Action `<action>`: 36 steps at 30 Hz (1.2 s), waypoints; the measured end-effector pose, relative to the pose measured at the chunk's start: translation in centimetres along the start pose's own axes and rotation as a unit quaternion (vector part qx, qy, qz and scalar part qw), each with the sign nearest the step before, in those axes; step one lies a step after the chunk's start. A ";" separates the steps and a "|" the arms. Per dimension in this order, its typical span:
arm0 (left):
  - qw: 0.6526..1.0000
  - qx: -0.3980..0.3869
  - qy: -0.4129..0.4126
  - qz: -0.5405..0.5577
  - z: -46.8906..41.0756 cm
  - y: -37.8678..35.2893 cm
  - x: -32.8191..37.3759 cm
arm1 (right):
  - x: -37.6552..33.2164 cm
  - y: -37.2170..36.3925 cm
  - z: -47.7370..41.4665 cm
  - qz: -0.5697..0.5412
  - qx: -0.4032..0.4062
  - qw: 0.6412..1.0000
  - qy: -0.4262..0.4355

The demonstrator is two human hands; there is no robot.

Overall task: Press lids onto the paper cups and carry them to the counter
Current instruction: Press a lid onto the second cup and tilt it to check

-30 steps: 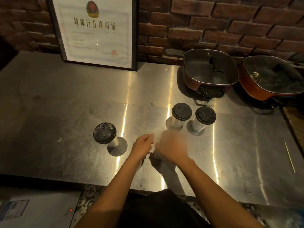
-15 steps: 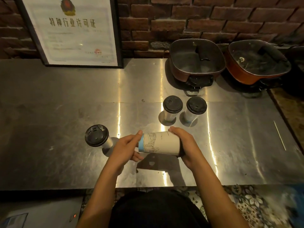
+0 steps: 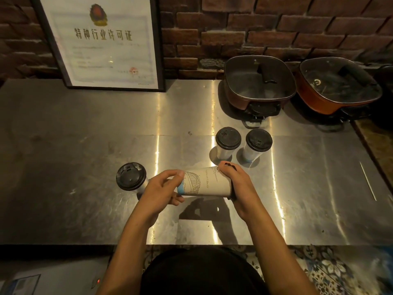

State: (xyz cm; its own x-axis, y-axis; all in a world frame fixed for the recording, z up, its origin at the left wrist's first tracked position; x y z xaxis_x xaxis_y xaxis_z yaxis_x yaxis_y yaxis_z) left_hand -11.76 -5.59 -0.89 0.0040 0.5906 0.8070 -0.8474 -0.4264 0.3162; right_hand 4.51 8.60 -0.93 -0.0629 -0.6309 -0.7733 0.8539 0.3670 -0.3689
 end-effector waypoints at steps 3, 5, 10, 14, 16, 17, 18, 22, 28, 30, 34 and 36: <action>1.000 -0.005 -0.027 0.001 -0.1 0.5 0.1 | 0.2 -0.1 -0.3 -0.013 0.000 1.000 -0.005; 1.000 0.002 -0.018 -0.011 -0.1 0.6 0.2 | 0.2 -0.2 -0.3 -0.008 0.002 1.000 0.001; 0.999 0.013 -0.038 0.013 -0.2 0.8 0.4 | 0.3 -0.7 -0.3 0.004 -0.002 1.000 0.022; 0.999 0.012 -0.029 0.012 -0.2 1.0 0.7 | 0.1 -0.9 -0.5 -0.011 -0.009 1.000 0.014; 0.999 0.011 -0.027 0.017 -0.2 1.0 0.8 | 0.1 -1.1 -0.5 -0.002 -0.014 1.000 0.016; 0.999 0.012 -0.034 0.021 -0.3 1.0 0.8 | 0.1 -1.1 -0.5 0.000 -0.016 1.000 0.017; 0.999 0.012 -0.042 0.022 -0.4 1.1 0.7 | 0.1 -1.1 -0.6 0.000 -0.017 1.000 0.018; 0.999 0.006 -0.031 0.017 -0.5 1.2 0.7 | 0.1 -0.9 -0.7 -0.010 -0.014 1.000 0.013; 0.998 -0.008 -0.046 0.047 -0.7 1.1 0.7 | 0.0 -0.9 -1.1 -0.003 -0.013 1.000 0.020; 0.998 -0.013 -0.038 0.046 -0.7 1.0 0.8 | 0.0 -0.7 -1.2 -0.007 -0.010 1.000 0.018; 0.999 -0.002 -0.035 0.040 -0.8 0.9 1.2 | -0.3 -0.8 -1.1 0.000 -0.016 1.000 0.022; 0.998 -0.002 -0.057 0.041 -0.8 1.0 1.3 | -0.5 -0.8 -1.0 0.002 -0.013 1.000 0.026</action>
State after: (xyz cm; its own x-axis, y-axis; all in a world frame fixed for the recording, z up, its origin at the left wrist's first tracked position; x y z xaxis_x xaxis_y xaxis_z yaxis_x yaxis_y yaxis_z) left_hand -13.03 -4.64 0.08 -0.0053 0.4714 0.8819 -0.8490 -0.4681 0.2451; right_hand 3.28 9.32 -0.76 -0.0872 -0.5932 -0.8003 0.8409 0.3868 -0.3784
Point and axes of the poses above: each hand's wrist, its own z-axis away from the middle knuckle, its own y-axis out of the back of the hand, x = y × z, the point moved 6 cm from there along -z, towards the middle knuckle, and after that the axes turned 14 degrees about -z, right-handed, at the moved point
